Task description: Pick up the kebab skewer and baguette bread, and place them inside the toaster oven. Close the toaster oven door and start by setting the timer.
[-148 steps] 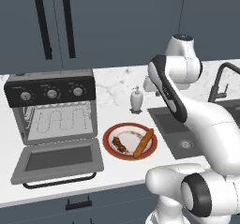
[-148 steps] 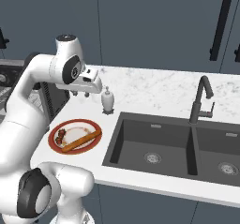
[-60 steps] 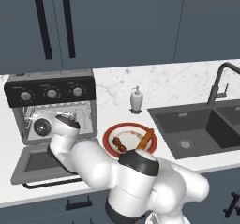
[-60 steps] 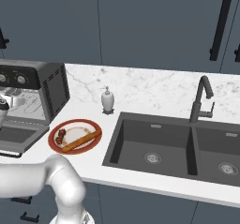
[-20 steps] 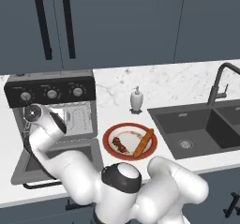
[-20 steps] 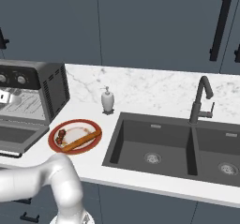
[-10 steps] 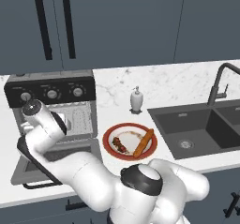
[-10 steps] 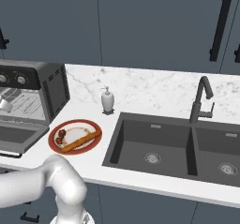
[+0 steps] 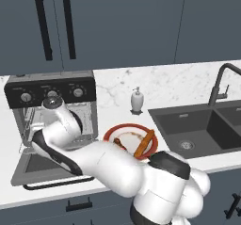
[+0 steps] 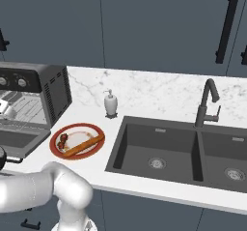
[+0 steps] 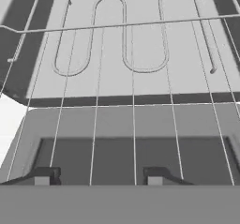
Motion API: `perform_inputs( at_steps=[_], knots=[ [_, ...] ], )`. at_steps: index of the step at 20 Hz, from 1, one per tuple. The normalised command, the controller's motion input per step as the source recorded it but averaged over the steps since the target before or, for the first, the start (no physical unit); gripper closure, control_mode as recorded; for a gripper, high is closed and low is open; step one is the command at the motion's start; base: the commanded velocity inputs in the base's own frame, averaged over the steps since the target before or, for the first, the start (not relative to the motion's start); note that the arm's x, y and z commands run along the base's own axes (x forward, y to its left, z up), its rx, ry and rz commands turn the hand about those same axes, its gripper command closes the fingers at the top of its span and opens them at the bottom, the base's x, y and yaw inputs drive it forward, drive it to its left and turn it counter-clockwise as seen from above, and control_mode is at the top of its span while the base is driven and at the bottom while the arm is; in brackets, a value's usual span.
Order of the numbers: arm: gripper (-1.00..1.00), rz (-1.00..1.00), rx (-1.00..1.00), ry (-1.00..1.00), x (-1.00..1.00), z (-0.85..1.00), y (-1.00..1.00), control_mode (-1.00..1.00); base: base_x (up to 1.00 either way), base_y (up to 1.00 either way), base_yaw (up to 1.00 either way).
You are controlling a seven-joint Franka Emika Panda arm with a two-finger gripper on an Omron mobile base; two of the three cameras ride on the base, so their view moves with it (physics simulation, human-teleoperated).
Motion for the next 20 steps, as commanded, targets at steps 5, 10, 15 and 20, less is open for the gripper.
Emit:
perform_inputs(
  at_steps=[5,10,15,20],
  knots=[
    [-1.0,0.0,0.0,0.36,-0.99,0.84,-0.48,-1.0,0.0,0.0,0.0],
    [-1.0,0.0,0.0,0.27,-1.0,1.0,-0.4,-1.0,0.0,0.0,0.0],
    [-1.0,0.0,-0.03,0.13,-0.98,0.66,-0.51,-1.0,0.0,0.0,0.0],
    [-1.0,0.0,-0.1,0.0,-0.4,0.0,-1.0,-1.0,0.0,0.0,0.0]
  ],
)
